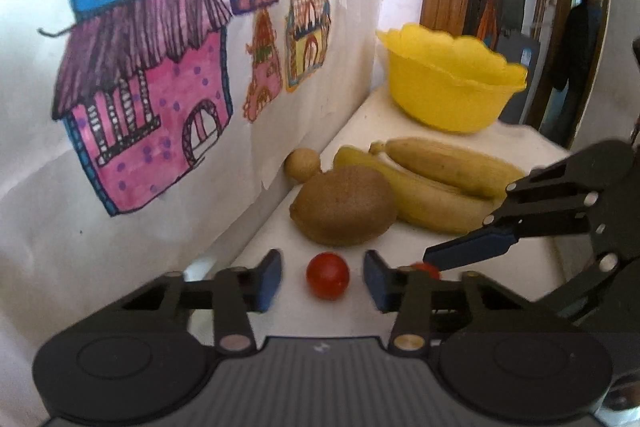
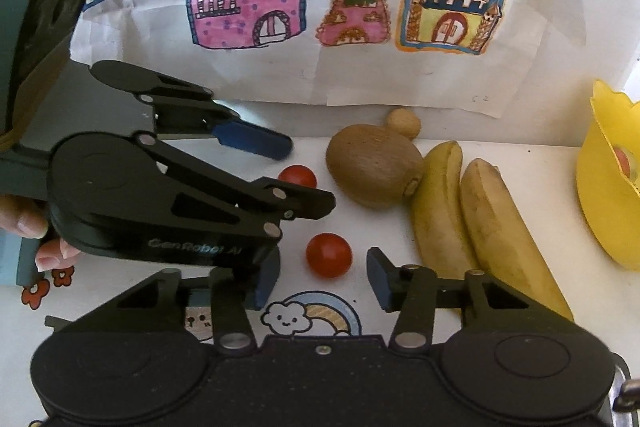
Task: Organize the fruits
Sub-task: 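Close the left tool on a cherry tomato while the right tool grasps the other cherry tomato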
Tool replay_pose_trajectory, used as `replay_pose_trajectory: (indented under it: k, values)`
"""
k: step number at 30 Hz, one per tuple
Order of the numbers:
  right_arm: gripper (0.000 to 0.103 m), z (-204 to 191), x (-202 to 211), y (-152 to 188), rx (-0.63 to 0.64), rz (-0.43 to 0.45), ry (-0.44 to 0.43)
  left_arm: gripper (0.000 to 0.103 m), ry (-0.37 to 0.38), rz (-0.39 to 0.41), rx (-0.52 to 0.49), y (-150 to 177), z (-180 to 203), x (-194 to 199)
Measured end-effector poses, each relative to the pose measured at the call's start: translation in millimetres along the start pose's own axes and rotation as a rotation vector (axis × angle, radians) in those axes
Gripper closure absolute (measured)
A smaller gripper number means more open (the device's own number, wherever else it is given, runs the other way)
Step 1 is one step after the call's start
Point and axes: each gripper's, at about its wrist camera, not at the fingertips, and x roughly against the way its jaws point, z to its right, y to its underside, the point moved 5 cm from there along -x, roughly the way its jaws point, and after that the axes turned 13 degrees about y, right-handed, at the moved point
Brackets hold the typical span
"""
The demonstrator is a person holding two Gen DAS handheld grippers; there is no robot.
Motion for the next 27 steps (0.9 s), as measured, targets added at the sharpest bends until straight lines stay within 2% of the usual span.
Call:
replay_pose_trajectory:
  k: [6, 13, 23, 27]
  values:
    - [0.067, 0.3, 1.2, 0.4, -0.004, 0.001, -0.003, 0.066, 0.0, 0.006, -0.011, 1.5, 1.2, 0.5]
    - [0.068, 2.7, 0.1, 2.0, -0.016, -0.002, 0.0, 0.076, 0.023, 0.008, -0.013, 4.8, 1.5, 2.6]
    - [0.066, -1.2, -3.4, -3.8, -0.019, -0.006, -0.011, 0.077, 0.033, 0.004, -0.006, 5.0, 1.1, 3.6]
    - [0.073, -1.5, -2.4, -2.8, -0.022, -0.007, -0.026, 0.077, 0.028, 0.001, -0.014, 6.1, 2.8, 5.0]
